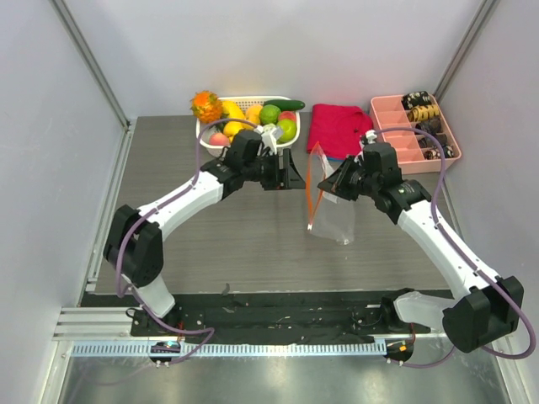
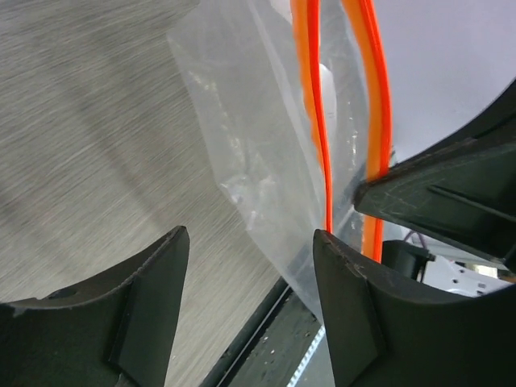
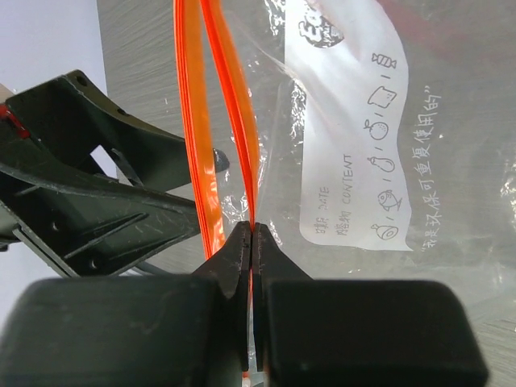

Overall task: Place the food in the zip-top bag and seal the zipper
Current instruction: Open the zipper of the food storage bag.

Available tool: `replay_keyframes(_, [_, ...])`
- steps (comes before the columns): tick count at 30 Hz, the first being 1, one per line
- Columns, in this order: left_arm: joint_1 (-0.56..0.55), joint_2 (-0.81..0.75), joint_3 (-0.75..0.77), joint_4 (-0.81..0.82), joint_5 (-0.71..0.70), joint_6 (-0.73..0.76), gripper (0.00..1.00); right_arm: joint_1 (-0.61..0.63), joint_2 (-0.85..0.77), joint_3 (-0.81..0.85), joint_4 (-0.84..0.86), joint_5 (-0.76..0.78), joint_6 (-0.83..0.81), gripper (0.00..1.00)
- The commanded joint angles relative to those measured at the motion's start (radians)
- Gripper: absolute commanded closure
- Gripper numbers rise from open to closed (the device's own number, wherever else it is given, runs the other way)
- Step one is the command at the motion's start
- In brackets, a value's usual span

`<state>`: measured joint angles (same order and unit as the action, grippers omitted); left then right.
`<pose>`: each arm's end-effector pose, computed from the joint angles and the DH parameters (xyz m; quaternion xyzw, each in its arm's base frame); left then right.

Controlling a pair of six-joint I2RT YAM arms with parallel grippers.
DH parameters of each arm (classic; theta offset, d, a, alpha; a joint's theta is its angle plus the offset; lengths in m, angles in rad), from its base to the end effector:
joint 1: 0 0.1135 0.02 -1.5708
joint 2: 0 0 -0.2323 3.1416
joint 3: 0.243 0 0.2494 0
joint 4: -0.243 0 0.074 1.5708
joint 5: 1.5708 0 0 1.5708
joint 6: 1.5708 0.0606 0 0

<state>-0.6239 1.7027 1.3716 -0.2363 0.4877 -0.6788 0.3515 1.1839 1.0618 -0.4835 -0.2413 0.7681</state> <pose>0.3134 -0.2605 0.2533 0.0927 0.8537 -0.4513 0.2428 0.2665 0.1131 0.2831 0.1272 0.8719 0.3350 0.3338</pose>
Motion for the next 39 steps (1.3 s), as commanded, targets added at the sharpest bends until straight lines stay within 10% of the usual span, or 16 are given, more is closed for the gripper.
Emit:
replay_keyframes(1, [0.032, -0.092, -0.121, 0.215, 0.045, -0.122, 0.34, 0.004, -0.007, -0.005, 0.062, 0.025, -0.007, 0.99])
replay_keyframes(14, [0.035, -0.054, -0.14, 0.27, 0.042, -0.171, 0.36, 0.004, 0.013, -0.033, 0.126, -0.029, 0.003, 0.99])
replay_keyframes(23, [0.015, 0.025, 0.015, -0.042, -0.093, 0.04, 0.66, 0.004, -0.006, -0.014, 0.099, -0.013, -0.035, 0.99])
replay_keyframes(26, [0.044, 0.014, 0.024, -0.134, -0.167, 0.122, 0.98, -0.008, -0.023, 0.004, 0.05, 0.028, -0.075, 0.99])
replay_keyframes(33, [0.073, -0.014, 0.02, -0.236, -0.425, 0.295, 1.0, -0.051, -0.037, 0.009, 0.0, 0.076, -0.131, 0.99])
replay_keyframes(34, [0.072, -0.012, 0.023, -0.236, -0.414, 0.303, 0.99, -0.052, -0.035, 0.009, 0.0, 0.074, -0.131, 0.99])
replay_keyframes(39, [0.075, -0.028, 0.06, -0.195, -0.204, 0.341, 0.21, -0.051, -0.004, 0.006, 0.017, 0.04, -0.113, 0.99])
